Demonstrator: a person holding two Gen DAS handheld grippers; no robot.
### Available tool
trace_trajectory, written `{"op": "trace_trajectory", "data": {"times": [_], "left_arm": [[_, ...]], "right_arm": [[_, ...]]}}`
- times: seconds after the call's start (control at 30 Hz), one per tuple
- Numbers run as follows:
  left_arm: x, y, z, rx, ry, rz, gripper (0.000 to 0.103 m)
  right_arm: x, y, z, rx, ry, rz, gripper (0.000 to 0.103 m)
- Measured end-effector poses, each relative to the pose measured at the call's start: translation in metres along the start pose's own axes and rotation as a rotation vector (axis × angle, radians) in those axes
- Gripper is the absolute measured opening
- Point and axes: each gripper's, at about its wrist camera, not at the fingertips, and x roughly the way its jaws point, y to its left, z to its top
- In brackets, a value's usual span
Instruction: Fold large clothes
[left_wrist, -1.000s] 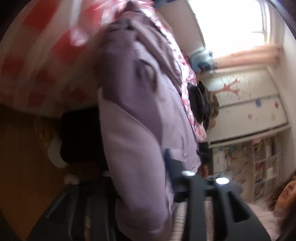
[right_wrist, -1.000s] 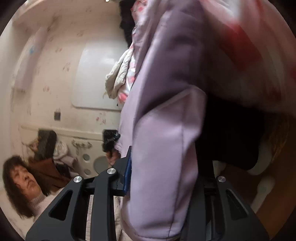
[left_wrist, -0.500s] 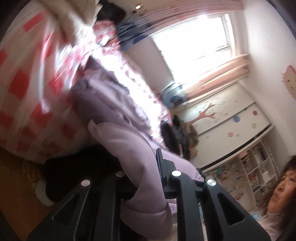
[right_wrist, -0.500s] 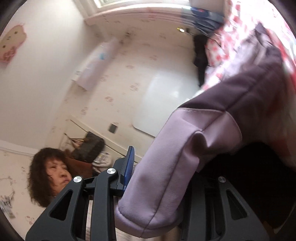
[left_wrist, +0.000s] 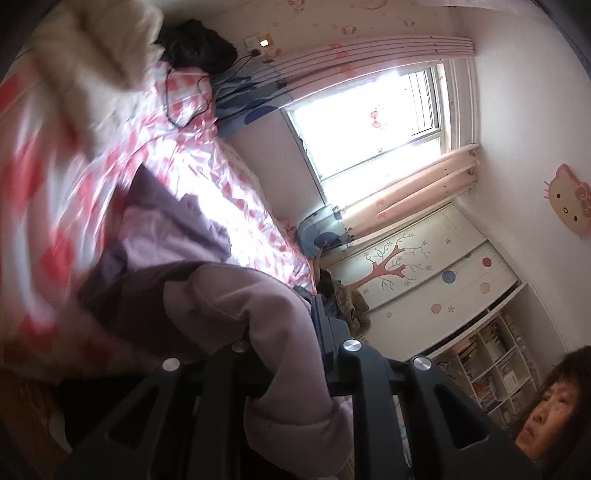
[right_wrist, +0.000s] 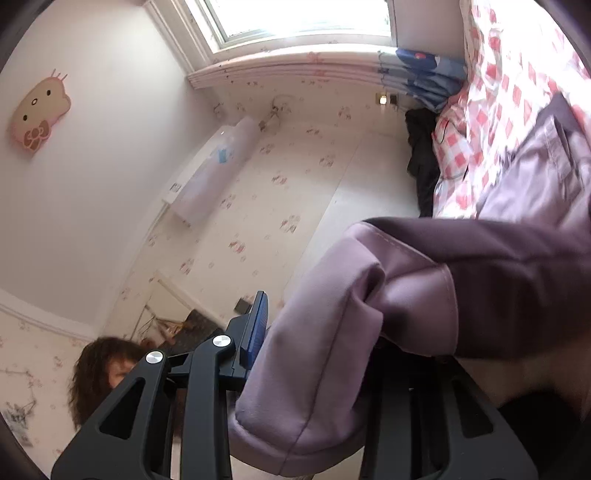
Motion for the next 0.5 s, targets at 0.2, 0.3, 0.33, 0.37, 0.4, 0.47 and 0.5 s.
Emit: {"op": "trace_trajectory", "data": {"times": [0.2,0.3,0.33,0.37,0.4,0.47,0.5], "left_arm": [[0.054,0.018,0.060,-0.018,-0.025,0.006,0.017],[0.083,0.034,0.091,-0.038,-0.041,0.029,0.017],[0.095,0.043,0.101,-0.051,-0.046,0.046,0.017],[0.103,0.050,0.107,-0.064,-0.049,0.056,0.017],[0.115,0.061,0.115,-0.083,-0.050,0.075,0.017],[0.136,0.080,0.126,-0.111,-0.052,0.121,0.017],[0.149,0.094,0.132,-0.128,-0.052,0.150,0.017]], "right_arm": [[0.029,-0.017,0.055,0.000,-0.033,-0.055,0.034],[0.043,-0.032,0.085,0.010,-0.060,-0.107,0.033],[0.047,-0.040,0.096,0.018,-0.073,-0.128,0.033],[0.049,-0.051,0.107,0.030,-0.087,-0.156,0.033],[0.053,-0.060,0.115,0.042,-0.099,-0.179,0.033],[0.057,-0.091,0.133,0.083,-0.128,-0.240,0.033],[0.058,-0.104,0.139,0.098,-0.141,-0.270,0.033]]}}
